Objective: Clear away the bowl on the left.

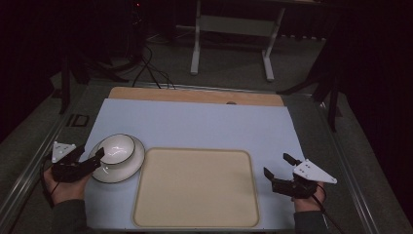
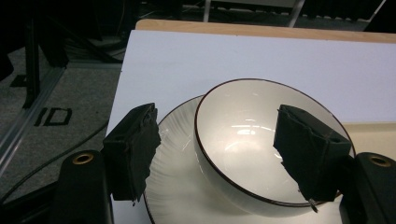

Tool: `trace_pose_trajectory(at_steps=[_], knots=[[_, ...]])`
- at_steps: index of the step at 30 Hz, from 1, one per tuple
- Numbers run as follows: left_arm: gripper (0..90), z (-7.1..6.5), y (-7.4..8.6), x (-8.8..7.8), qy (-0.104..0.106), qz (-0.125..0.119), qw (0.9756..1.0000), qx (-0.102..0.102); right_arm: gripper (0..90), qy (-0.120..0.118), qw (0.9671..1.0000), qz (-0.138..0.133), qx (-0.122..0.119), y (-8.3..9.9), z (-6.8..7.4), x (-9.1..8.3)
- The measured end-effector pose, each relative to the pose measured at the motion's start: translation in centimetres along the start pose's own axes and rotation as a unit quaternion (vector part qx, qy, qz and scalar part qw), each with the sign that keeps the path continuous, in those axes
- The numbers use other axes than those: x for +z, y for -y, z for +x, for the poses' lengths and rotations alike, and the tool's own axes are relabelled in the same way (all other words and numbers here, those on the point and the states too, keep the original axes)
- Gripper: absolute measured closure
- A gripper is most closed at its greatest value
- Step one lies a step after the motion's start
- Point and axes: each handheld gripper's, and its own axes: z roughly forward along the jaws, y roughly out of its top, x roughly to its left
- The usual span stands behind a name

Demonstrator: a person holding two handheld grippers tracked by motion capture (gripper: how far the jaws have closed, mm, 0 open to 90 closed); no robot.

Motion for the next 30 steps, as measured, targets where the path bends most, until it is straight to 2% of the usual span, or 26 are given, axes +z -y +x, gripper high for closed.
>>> trace_pose_trajectory(at_steps=[17,25,30], knots=[[31.2,-0.5,0.1,1.5,-0.001,0.021,0.9997,0.009,14.4,0.0,1.0,-0.004,0.0,0.0,0.0,-0.1],[31.1,-0.1,0.5,2.1,-0.003,0.033,0.9994,-0.006,14.4,0.001,1.0,-0.005,0.0,-0.1,0.0,-0.2],[31.4,-0.2,0.7,2.8,-0.005,0.047,0.9989,-0.006,14.4,0.0,1.0,-0.007,-0.001,-0.1,0.0,-0.2]])
